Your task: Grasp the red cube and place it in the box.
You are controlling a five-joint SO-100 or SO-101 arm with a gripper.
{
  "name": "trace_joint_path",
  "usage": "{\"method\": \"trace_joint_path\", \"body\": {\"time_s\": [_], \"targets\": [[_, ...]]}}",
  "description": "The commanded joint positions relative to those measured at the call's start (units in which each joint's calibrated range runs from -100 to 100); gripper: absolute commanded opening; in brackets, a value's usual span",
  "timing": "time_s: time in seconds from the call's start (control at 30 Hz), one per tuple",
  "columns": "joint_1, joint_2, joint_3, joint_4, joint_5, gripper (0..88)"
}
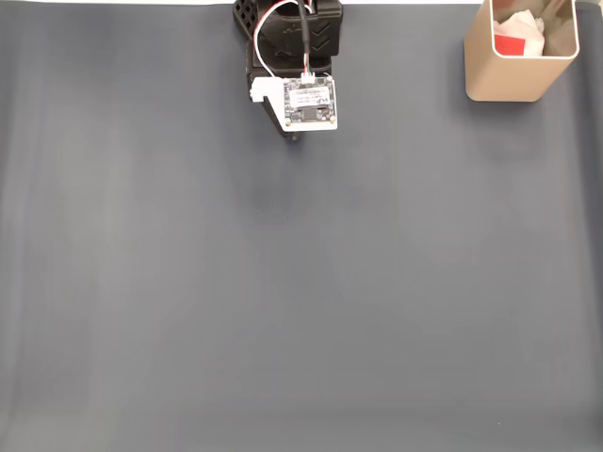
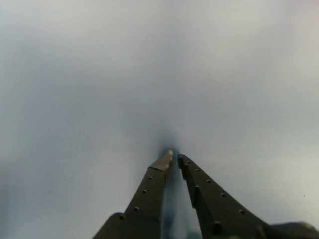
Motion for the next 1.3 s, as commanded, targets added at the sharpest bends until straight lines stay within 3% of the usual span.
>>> {"method": "trace_joint_path", "body": {"time_s": [0.0,1.27], "targets": [[-0.1,-0.6,0.7,2.3,-0.5,0.8],[-0.3,-0.7,0.8,5.1,-1.3,0.9]]}}
